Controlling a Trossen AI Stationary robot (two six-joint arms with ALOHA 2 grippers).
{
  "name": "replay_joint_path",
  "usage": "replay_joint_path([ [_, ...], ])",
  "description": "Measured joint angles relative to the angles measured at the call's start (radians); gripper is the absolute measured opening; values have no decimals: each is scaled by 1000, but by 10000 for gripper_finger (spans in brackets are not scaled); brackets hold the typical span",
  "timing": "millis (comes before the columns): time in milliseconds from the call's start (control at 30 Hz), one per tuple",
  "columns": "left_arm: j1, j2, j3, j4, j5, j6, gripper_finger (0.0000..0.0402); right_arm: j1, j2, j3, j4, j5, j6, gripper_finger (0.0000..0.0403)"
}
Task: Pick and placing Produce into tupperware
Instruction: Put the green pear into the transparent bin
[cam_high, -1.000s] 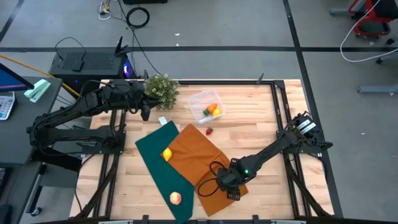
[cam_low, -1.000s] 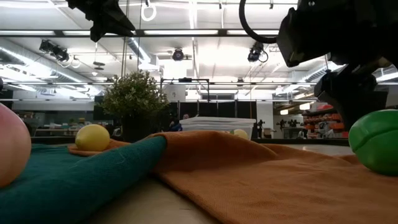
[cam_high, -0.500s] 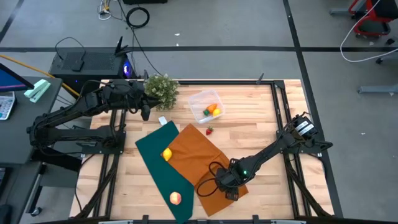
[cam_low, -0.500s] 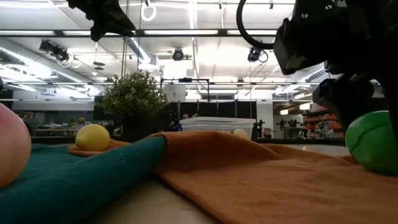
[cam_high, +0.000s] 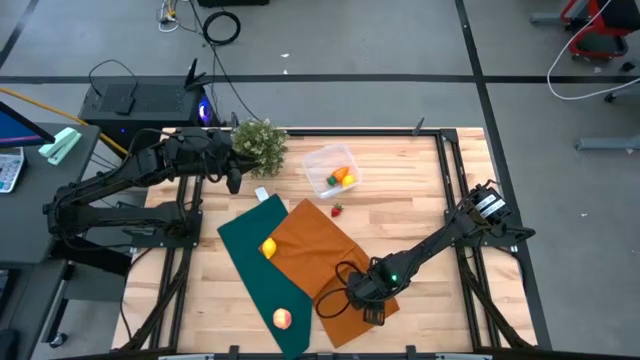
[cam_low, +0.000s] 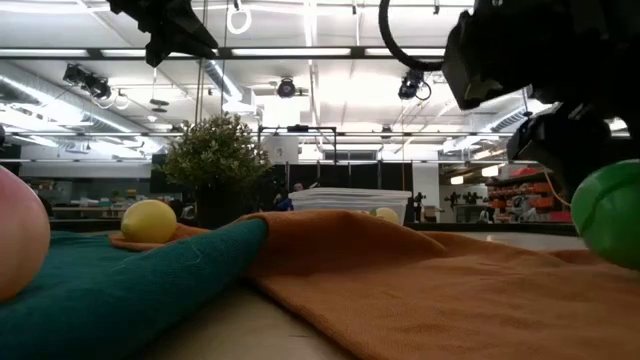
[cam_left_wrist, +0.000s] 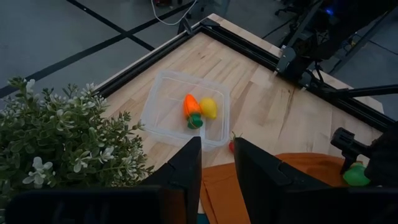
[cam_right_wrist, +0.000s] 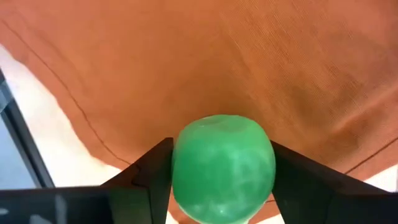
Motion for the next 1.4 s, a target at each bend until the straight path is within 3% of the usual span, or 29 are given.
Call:
replay_joint_path([
  [467, 0, 0, 0, 3, 0, 1, 103, -49, -8, 175, -209, 8, -123, 191],
  [733, 0, 0, 0, 8, 0, -1, 103, -195, -8, 259, -315, 14, -162, 190],
  [967, 0, 0, 0, 8, 0, -2, 103, -336, -8, 323, -343, 93, -277, 190],
  [1400, 0, 0, 0, 7, 0, -2, 103, -603, -8, 334, -352, 109, -289, 190],
])
